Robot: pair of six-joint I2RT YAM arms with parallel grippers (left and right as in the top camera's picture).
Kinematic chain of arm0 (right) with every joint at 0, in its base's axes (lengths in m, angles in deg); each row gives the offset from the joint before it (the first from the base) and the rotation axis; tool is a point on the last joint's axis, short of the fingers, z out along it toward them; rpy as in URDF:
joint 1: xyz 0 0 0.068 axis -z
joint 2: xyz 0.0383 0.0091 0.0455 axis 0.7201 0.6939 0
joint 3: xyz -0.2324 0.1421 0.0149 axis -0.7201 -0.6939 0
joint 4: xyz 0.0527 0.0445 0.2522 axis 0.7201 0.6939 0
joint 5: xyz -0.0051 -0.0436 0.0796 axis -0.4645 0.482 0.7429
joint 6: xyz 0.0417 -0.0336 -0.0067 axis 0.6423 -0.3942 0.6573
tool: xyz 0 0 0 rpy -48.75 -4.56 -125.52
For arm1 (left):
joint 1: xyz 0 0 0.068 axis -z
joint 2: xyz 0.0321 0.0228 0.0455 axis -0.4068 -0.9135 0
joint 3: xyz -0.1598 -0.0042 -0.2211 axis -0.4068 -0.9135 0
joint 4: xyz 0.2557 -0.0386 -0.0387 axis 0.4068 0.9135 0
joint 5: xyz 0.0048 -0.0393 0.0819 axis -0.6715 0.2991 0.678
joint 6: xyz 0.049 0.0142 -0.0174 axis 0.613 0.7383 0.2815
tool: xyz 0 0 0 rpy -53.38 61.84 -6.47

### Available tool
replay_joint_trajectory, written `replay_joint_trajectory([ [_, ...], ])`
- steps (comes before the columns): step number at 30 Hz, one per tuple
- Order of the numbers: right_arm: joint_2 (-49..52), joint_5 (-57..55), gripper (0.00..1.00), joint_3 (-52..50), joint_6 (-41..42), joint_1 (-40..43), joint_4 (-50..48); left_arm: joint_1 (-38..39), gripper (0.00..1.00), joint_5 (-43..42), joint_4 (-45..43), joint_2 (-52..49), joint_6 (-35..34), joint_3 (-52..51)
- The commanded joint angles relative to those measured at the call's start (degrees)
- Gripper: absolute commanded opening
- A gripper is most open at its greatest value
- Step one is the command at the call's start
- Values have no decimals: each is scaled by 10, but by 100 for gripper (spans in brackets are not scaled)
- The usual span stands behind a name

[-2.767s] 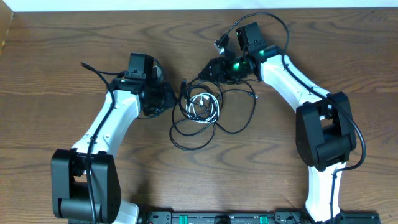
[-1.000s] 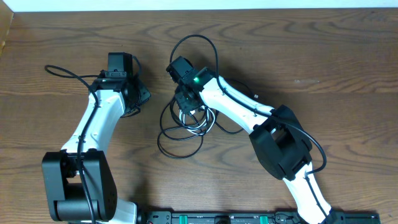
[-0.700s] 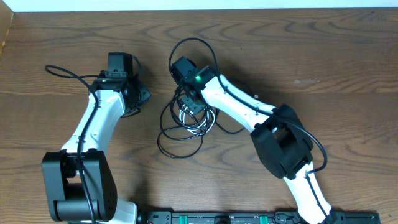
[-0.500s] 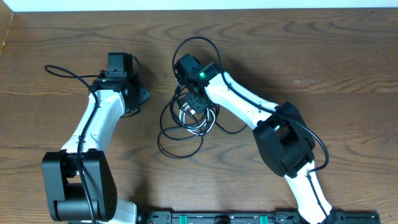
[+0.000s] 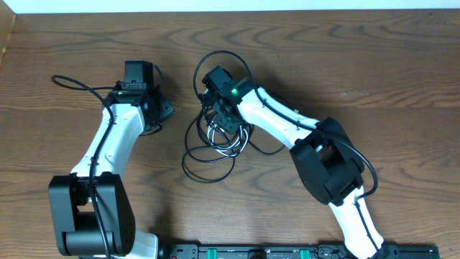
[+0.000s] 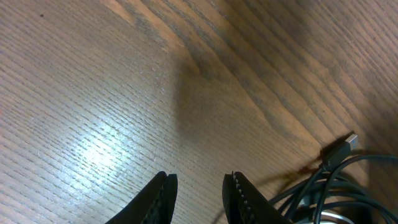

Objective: Untangle cables

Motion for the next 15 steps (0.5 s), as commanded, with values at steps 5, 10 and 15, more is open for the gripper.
replay_joint_trajectory([
  [5, 7, 3, 7, -12, -25, -7, -46, 0, 30, 7, 2, 0, -4, -3],
  [10, -4, 3, 1, -5, -24, -8, -42, 0, 30, 7, 2, 0, -4, -3],
  [15, -69, 2, 1, -5, -4, -10, -42, 0, 30, 7, 2, 0, -4, -3],
])
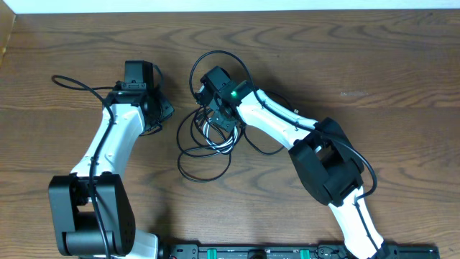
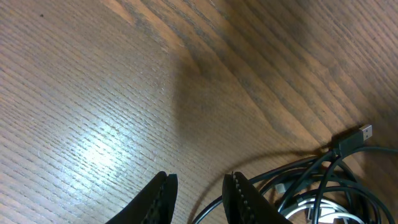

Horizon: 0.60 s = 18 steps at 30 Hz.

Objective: Untangle cables

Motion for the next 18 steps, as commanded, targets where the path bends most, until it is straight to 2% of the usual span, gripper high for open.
replay_joint_trajectory([
  [1, -82, 1, 1, 2, 16, -6, 0, 0, 30, 7, 2, 0, -4, -3],
  [11, -200, 5, 1, 2, 23, -5, 12, 0, 31, 5, 3, 0, -4, -3],
  [14, -224, 5, 1, 2, 74, 3, 6, 0, 30, 5, 4, 0, -4, -3],
  [16, -242, 15, 1, 2, 139, 16, -4, 0, 30, 5, 4, 0, -4, -3],
  [18, -259, 61, 1, 2, 186, 33, -19, 0, 30, 5, 3, 0, -4, -3],
])
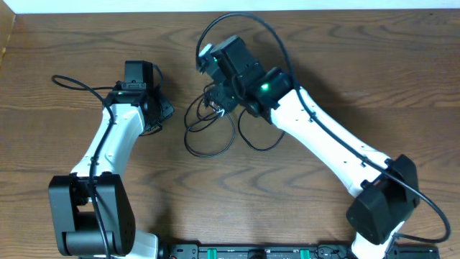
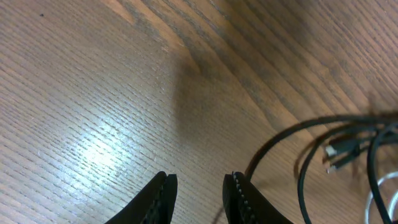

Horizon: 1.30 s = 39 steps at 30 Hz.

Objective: Untangle cables

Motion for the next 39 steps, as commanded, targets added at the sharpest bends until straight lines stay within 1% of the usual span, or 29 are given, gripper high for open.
replay_joint_trajectory([
  [1, -53, 92, 1, 4, 122, 40, -26, 0, 31, 4, 3, 0, -4, -3],
  [3, -63, 136, 1, 4, 169, 63, -41, 0, 30, 3, 3, 0, -4, -3],
  [7, -63, 264, 1, 4, 301, 120, -76, 0, 31, 3, 3, 0, -4, -3],
  [8, -62, 286, 1, 4, 315, 132, -78, 0, 31, 0, 3, 0, -3, -3],
  [10, -62, 326, 1, 4, 318, 152, -76, 0, 31, -26, -2, 0, 17, -3],
  [11, -62, 357, 1, 4, 309, 162, -69, 0, 31, -68, -14, 0, 59, -3],
  [12, -62, 372, 1, 4, 299, 165, -66, 0, 31, -92, -21, 0, 80, -3],
  [14, -62, 423, 1, 4, 245, 171, -56, 0, 35, -168, -36, 0, 137, -3],
  [15, -62, 449, 1, 4, 212, 174, -49, 0, 36, -218, -43, 0, 172, -3],
  [16, -62, 468, 1, 4, 188, 175, -40, 0, 37, -292, -49, 0, 218, -3],
  [17, -62, 469, 1, 4, 187, 176, -34, 0, 38, -336, -51, 0, 242, -3],
  [18, -62, 470, 1, 4, 187, 179, -27, 0, 40, -442, -51, 0, 297, -3],
  [21, -62, 481, 1, 4, 198, 186, -12, 0, 44, -645, -40, 0, 413, -3],
  [23, -62, 484, 1, 4, 200, 188, 3, 0, 47, -711, -40, 0, 448, -3],
  [25, -62, 483, 1, 3, 197, 191, 15, 0, 48, -734, -40, 0, 456, -3],
  [27, -62, 484, 1, 3, 184, 201, 26, 3, 50, -737, -40, 0, 455, -3],
  [29, -62, 485, 1, 3, 184, 213, 27, 9, 57, -737, -40, 0, 456, -3],
  [30, -62, 485, 1, 3, 184, 218, 27, 13, 61, -737, -40, 0, 461, -3],
  [32, -62, 497, 1, 3, 184, 229, 28, 26, 67, -736, -40, 0, 468, -3],
  [36, -62, 544, 1, 2, 184, 249, 40, 52, 68, -719, -49, 0, 471, -3],
  [38, -62, 546, 1, 0, 182, 251, 56, 66, 68, -682, -73, 0, 400, -3],
  [39, -62, 546, 1, -1, 179, 251, 61, 74, 69, -655, -93, 0, 344, -3],
])
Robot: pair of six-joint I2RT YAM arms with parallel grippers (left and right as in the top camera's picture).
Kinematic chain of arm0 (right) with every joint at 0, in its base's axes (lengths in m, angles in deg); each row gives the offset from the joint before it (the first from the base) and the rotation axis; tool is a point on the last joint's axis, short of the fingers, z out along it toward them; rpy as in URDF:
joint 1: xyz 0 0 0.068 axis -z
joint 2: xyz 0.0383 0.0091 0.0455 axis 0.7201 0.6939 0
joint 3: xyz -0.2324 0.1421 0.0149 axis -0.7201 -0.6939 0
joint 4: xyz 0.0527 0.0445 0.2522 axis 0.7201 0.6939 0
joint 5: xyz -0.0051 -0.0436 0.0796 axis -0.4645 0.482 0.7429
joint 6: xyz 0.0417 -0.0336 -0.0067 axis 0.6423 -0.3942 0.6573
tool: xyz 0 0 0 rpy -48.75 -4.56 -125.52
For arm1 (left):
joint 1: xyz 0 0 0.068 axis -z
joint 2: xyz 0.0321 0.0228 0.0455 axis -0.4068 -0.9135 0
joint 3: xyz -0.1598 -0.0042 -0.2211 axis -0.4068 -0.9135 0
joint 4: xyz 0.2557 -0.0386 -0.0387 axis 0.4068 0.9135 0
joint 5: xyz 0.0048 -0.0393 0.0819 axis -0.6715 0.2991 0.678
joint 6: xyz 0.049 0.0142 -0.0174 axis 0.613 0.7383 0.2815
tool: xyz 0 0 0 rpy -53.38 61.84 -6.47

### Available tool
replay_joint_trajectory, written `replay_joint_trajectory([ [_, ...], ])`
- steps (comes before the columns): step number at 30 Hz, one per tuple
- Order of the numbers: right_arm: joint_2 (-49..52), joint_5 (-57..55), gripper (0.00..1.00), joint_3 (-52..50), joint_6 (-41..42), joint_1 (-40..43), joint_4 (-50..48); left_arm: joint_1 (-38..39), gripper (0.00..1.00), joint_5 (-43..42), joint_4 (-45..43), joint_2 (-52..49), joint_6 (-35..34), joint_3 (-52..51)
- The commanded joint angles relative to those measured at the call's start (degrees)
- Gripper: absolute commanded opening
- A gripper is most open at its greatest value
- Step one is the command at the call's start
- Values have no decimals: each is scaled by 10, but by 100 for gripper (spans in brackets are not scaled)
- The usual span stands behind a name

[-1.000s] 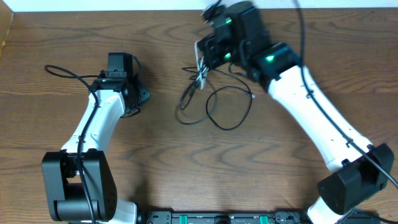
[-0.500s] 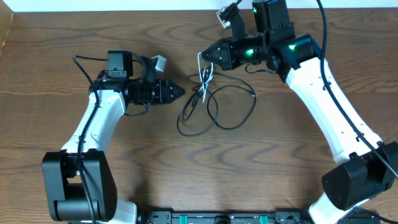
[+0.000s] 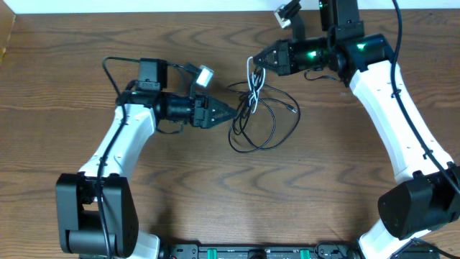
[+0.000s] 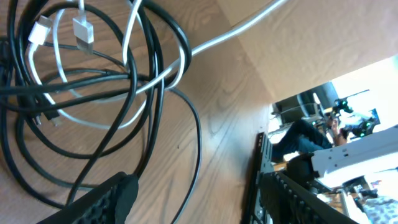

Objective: Untangle cables

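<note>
A tangle of black and white cables (image 3: 253,99) hangs from my right gripper (image 3: 254,62), which is shut on its upper strands above the table's far middle. The lower black loops (image 3: 250,148) lie on the wood. My left gripper (image 3: 226,114) points right, just left of the tangle, with its jaws wide open and nothing between them. In the left wrist view the tangle (image 4: 130,78) fills the upper left, with a white USB plug (image 4: 83,28) near the top. One black loop runs down between the open fingers (image 4: 115,194).
The wooden table (image 3: 144,201) carries a black mounting rail (image 3: 266,252) along its front edge. My right arm (image 3: 392,122) spans the right side. Beyond the table edge the left wrist view shows a black frame (image 4: 261,180).
My right gripper has moved up and to the right, carrying the tangle with it. My left arm has swung round to point right at the tangle, and its jaws have opened wide.
My right gripper was low in the tangle at mid-table while the left arm stayed still with its jaws close together. The tangle then lay slightly further left, then hung lifted from the right gripper. Now it hangs further right, with the open left gripper beside it.
</note>
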Motion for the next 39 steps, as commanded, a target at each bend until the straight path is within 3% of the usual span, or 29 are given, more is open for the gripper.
replay_joint_trajectory([
  [1, -10, 37, 1, -2, -19, 0, 12, 21, 69, 68, -42, 0, -130, -3],
  [4, -10, 41, 1, -9, -35, -8, 20, 37, 68, 140, -107, 0, -275, -3],
  [8, -10, 53, 1, -18, -35, -10, 21, 52, 68, 146, -179, 0, -393, -3],
  [16, -10, 79, 1, -19, -34, -21, 16, 66, 68, 185, -210, 0, -508, -3],
  [26, -10, 79, 1, -19, -41, -51, 22, 73, 68, 252, -239, 0, -507, -3],
  [32, -10, 70, 1, -19, -60, -46, 32, 72, 69, 207, -290, 0, -435, -3],
  [39, -10, 28, 1, -19, -60, -32, 35, 42, 69, 198, -264, 0, -461, -3],
])
